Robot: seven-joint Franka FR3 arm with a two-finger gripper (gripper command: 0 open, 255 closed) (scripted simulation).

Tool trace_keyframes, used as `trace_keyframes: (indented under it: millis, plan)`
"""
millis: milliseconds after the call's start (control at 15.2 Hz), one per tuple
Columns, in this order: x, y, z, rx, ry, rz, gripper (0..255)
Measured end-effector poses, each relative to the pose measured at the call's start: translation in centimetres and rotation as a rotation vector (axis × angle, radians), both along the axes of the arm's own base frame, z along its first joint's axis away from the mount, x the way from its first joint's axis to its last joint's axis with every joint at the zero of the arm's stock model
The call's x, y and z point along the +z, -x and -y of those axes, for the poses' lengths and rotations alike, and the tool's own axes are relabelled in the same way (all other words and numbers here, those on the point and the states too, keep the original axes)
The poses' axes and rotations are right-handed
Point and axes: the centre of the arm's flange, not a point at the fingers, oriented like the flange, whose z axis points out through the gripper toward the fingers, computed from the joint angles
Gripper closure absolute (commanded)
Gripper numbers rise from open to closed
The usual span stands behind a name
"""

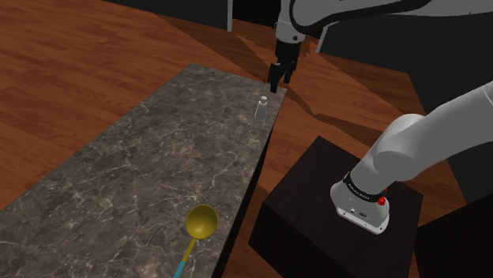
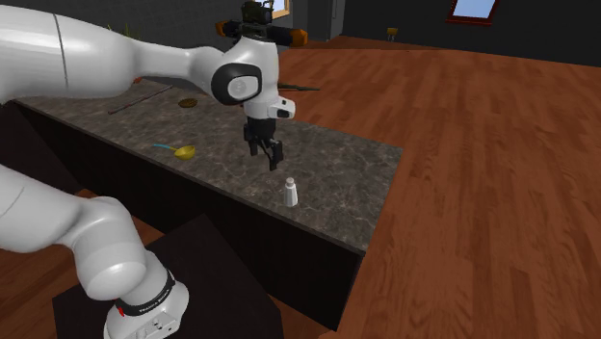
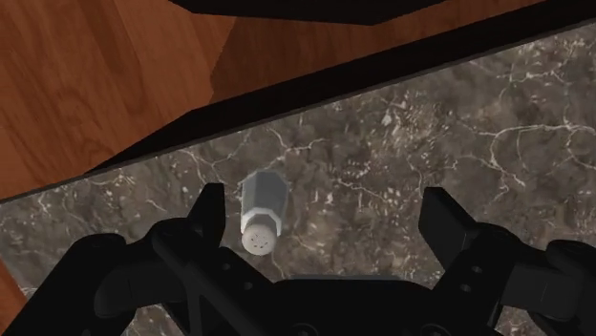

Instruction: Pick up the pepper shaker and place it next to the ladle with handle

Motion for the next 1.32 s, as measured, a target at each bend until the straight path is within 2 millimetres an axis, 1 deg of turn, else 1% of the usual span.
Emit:
trace_keyframes:
  millis: [132, 198, 264, 330, 462, 594, 726, 1122, 1320]
  plan:
    - [-1.8, -1.9, 0.1, -0.014, 0.015, -0.004, 0]
    - [-2.7, -2.8, 0.7, -0.021, 0.022, -0.007, 0]
    - [-3.8, -3.7, 0.8, -0.028, 0.029, -0.009, 0]
    - [-4.9, -4.5, 1.1, -0.035, 0.037, -0.012, 0]
    - [-7.1, -6.2, 1.1, -0.049, 0.051, -0.017, 0]
    - [-8.8, -7.7, 1.6, -0.062, 0.065, -0.022, 0]
    - [-10.0, -8.3, 1.7, -0.066, 0.07, -0.023, 0]
    - [-13.1, -8.2, 2.1, -0.068, 0.072, -0.023, 0]
    - [-13.5, -8.1, 2.0, -0.068, 0.072, -0.023, 0]
